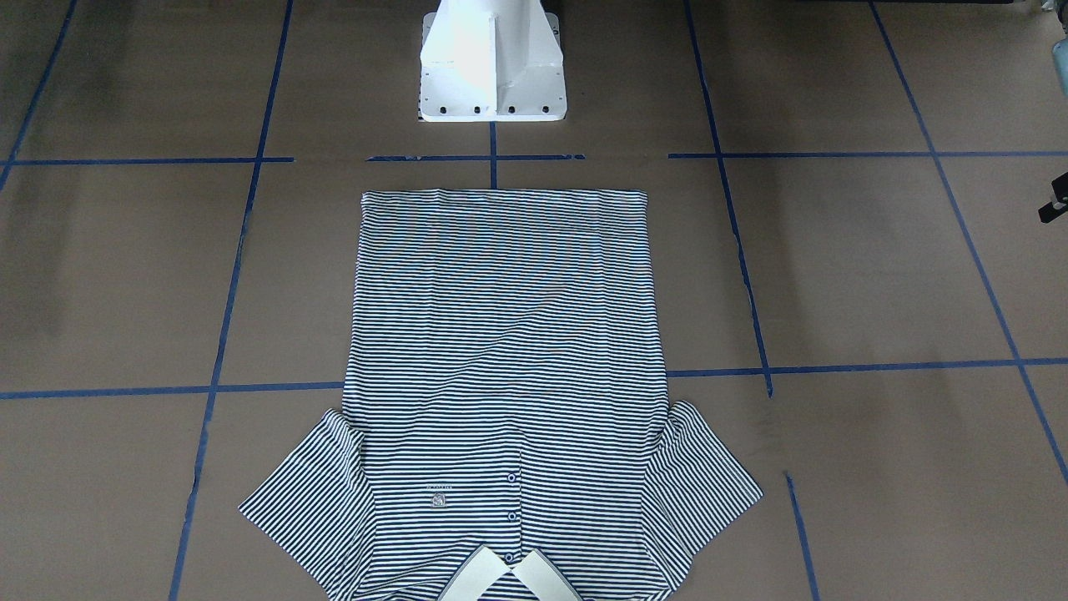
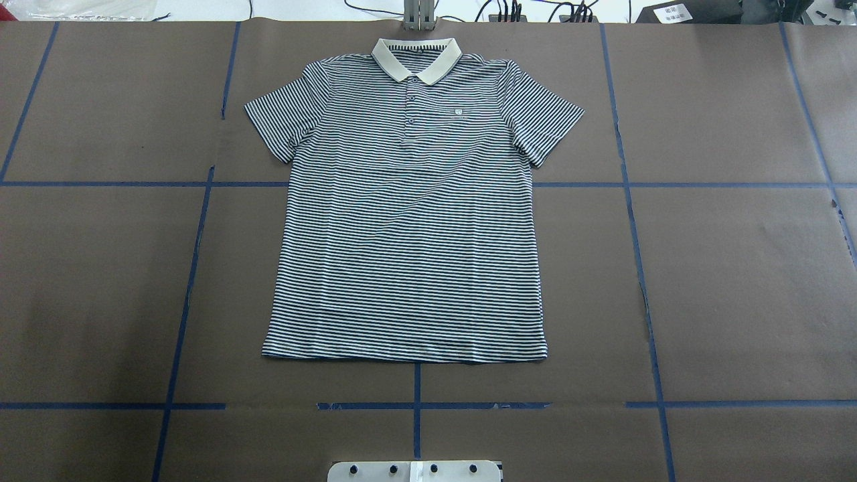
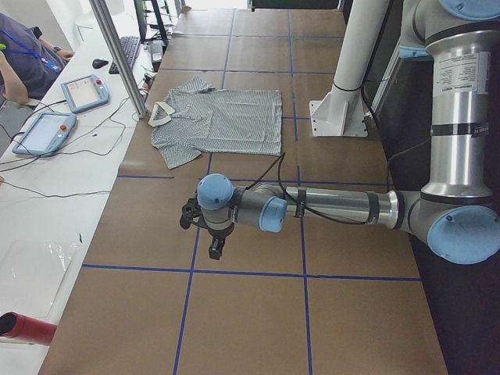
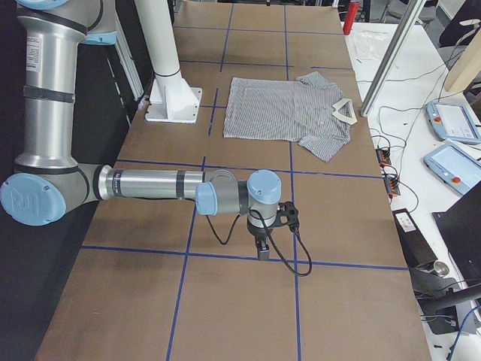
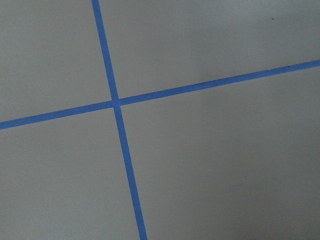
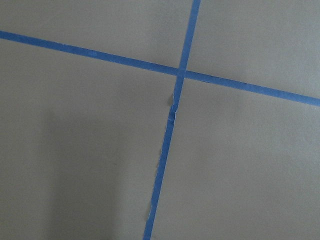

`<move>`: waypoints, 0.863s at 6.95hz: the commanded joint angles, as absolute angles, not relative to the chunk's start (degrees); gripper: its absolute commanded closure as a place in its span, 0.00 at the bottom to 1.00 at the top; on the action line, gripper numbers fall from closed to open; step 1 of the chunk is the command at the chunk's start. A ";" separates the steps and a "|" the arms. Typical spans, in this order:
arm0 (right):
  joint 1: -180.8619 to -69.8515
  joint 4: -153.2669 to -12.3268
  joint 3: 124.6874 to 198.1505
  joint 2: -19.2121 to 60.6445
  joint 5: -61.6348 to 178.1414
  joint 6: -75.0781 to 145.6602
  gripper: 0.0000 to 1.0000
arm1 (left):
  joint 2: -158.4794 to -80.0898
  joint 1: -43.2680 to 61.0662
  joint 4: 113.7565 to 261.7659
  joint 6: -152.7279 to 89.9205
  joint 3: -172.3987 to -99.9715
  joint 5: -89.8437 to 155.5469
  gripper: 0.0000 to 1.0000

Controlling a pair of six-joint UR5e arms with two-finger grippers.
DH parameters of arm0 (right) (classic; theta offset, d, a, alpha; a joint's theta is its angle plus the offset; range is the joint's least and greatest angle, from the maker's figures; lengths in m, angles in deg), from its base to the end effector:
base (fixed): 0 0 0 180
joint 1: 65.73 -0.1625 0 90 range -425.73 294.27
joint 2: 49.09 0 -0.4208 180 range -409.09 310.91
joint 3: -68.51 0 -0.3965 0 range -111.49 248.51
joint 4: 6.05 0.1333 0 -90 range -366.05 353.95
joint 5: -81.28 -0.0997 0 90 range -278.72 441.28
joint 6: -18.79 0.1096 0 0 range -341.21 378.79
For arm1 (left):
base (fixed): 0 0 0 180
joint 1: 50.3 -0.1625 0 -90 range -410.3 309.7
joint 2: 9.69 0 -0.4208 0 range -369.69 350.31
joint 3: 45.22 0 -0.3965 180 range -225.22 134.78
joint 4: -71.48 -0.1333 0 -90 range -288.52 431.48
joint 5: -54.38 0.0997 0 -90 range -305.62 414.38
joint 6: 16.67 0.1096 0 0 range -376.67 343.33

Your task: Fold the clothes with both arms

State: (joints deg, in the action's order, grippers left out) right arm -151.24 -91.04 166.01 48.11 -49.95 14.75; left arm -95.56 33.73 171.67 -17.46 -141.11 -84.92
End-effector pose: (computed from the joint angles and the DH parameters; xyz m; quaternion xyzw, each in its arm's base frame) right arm 0.0256 -0.4541 0.6508 0.0420 -0.3519 -0.0858 0.9312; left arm -0.0002 -0.4810 0.6193 0.0700 0.4197 0.0842 0.9010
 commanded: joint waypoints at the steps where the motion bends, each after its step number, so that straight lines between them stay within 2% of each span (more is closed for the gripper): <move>1: -151.24 -91.04 166.16 48.03 -49.95 14.75 0.00 | -95.91 31.99 172.46 -17.46 -141.10 -84.83 0.00; 4: -151.07 -88.43 166.42 46.01 -49.85 14.83 0.00 | -97.04 31.97 173.69 -17.29 -141.54 -84.92 0.00; 6: -151.07 -76.42 165.46 43.64 -49.16 14.75 0.00 | -98.63 31.88 182.70 -17.11 -140.93 -84.83 0.00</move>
